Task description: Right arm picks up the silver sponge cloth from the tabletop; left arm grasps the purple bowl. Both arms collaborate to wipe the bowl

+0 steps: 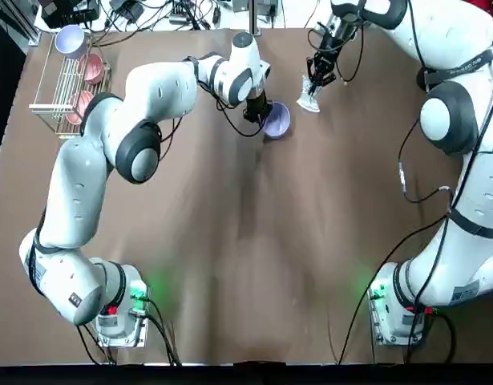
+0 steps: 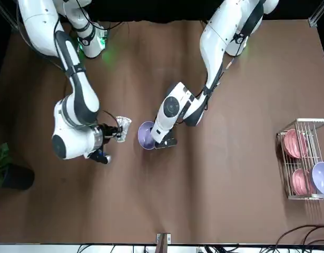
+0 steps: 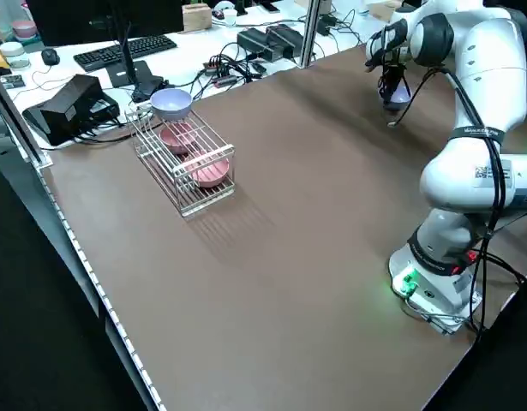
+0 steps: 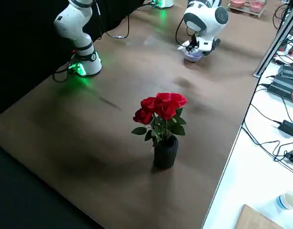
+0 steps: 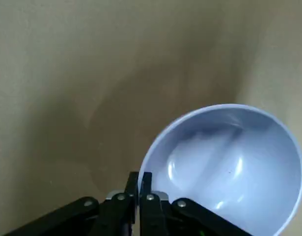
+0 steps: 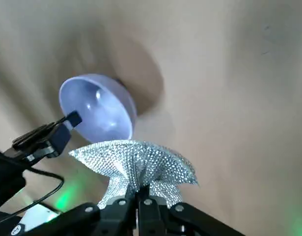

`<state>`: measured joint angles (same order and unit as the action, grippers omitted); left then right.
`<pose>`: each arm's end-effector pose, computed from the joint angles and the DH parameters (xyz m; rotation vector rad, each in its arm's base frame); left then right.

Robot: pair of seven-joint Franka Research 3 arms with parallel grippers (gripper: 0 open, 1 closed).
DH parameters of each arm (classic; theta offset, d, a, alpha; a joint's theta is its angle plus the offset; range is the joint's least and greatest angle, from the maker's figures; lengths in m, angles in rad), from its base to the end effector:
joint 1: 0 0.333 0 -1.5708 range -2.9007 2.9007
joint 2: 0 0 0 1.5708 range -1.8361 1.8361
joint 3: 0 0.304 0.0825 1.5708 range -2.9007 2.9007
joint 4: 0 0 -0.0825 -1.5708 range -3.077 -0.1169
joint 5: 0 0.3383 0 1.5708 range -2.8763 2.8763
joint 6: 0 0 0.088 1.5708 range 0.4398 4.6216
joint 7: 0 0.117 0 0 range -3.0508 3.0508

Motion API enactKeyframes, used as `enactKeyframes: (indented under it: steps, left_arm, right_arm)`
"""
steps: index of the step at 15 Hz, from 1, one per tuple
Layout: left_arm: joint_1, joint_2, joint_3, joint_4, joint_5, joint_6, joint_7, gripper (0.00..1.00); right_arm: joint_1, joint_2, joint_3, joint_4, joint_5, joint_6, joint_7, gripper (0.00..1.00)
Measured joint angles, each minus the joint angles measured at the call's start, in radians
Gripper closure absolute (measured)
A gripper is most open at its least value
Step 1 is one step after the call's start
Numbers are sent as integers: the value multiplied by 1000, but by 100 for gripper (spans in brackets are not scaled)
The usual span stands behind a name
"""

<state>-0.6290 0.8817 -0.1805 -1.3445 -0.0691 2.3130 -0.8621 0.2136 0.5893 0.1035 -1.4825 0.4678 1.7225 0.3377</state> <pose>0.5060 -0.4903 0.2200 2.9299 0.2475 -0.1100 0.5803 0.2283 0.3236 -2.6824 0.2463 0.6742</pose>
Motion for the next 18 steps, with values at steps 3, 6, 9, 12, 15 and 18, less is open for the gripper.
enactKeyframes:
  steps: [3, 6, 9, 12, 15, 18]
  left_arm:
    - [-15, 2, 15, 8, 0, 1, -4, 95]
    - [-16, 2, 16, 8, 0, 1, -4, 95]
    - [-16, 2, 16, 8, 0, 1, -4, 95]
    - [-16, 2, 16, 9, 0, 1, -4, 95]
    - [-16, 3, 17, 9, 0, 1, -4, 95]
    - [-16, 3, 17, 10, 0, 1, -4, 95]
  right_arm:
    - [43, 6, 0, -1, 70, 4, 3, 97]
    - [82, 31, 0, -5, 98, 74, 4, 97]
    - [118, 73, 0, -7, 100, 139, 4, 97]
    - [137, 110, 0, -7, 101, 192, 5, 97]
    - [149, 144, 0, -8, 102, 240, 5, 97]
    - [158, 168, 0, -8, 118, 273, 5, 97]
